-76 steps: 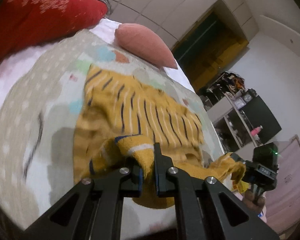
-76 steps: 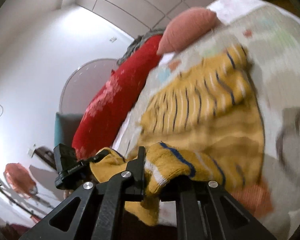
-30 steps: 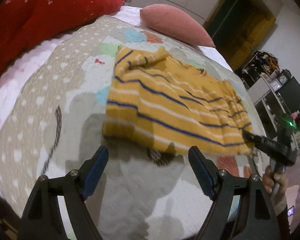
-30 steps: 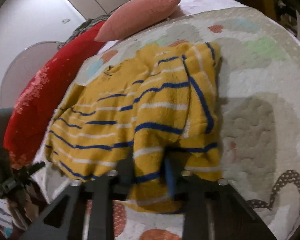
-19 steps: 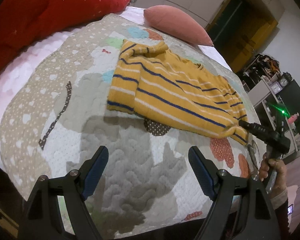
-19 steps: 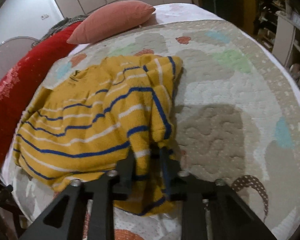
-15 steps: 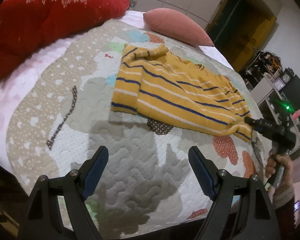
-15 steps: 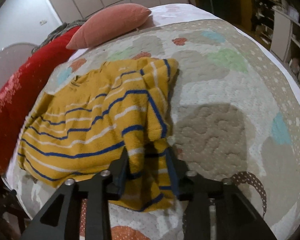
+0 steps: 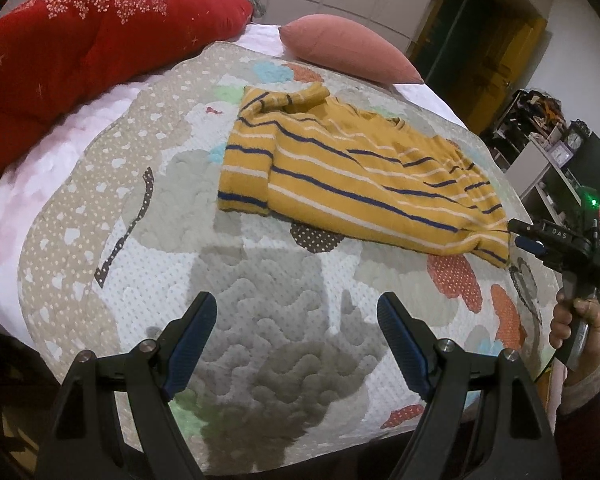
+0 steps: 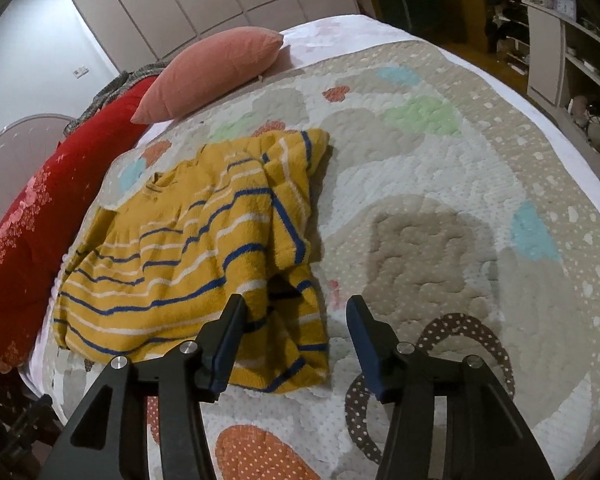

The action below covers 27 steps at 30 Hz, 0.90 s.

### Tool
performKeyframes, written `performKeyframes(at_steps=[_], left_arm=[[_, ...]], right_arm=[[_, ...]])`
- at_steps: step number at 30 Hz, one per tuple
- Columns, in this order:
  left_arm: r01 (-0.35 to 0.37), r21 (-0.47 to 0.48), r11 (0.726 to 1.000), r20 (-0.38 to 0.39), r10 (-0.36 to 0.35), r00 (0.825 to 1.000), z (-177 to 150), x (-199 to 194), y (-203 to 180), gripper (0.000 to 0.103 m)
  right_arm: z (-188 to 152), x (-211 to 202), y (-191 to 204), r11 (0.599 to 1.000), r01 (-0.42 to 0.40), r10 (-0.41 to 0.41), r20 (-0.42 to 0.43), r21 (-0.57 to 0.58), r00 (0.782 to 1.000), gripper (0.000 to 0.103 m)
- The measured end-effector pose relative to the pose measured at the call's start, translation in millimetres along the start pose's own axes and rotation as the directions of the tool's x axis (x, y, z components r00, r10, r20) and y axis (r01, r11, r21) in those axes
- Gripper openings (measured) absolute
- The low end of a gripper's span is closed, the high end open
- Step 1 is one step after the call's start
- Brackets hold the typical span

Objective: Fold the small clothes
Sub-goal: 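Release the sweater and lift both grippers away from the folded bundle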

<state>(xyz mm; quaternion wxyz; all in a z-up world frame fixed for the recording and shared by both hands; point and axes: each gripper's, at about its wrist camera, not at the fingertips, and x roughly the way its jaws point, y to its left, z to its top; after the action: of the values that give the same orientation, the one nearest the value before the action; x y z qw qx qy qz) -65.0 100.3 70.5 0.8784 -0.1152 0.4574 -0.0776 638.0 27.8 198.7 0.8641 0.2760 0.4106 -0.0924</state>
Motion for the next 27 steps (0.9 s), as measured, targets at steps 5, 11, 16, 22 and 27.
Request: performKeyframes(at_steps=[5, 11, 16, 22, 27], left_arm=[[0.006, -0.009, 1.0, -0.007, -0.006, 1.0, -4.5, 1.7, 2.2, 0.082], [0.006, -0.022, 1.0, -0.012, -0.006, 1.0, -9.9, 0.8, 7.4, 0.082], [0.001, -0.029, 1.0, -0.011, -0.002, 1.0, -13.2, -1.8, 13.2, 0.082], [0.005, -0.046, 0.999, -0.015, -0.006, 1.0, -16.8, -2.6, 20.2, 0.082], [0.011, -0.058, 0.998, -0.014, -0.011, 1.0, -19.3, -3.4, 24.9, 0.082]], right_arm=[[0.6, -6.9, -1.4, 1.0, 0.022, -0.022, 0.022, 0.004, 1.0, 0.057], [1.6, -16.0, 5.7, 1.0, 0.028, -0.027, 0.052, -0.006, 0.998, 0.057], [2.8, -28.7, 29.4, 0.998, 0.024, -0.017, 0.116, -0.055, 0.993, 0.057], [-1.1, -33.2, 67.3, 0.987, 0.022, 0.003, 0.156, -0.16, 0.988, 0.057], [-4.0, -25.1, 92.0, 0.979, 0.008, 0.023, 0.148, -0.205, 0.989, 0.057]])
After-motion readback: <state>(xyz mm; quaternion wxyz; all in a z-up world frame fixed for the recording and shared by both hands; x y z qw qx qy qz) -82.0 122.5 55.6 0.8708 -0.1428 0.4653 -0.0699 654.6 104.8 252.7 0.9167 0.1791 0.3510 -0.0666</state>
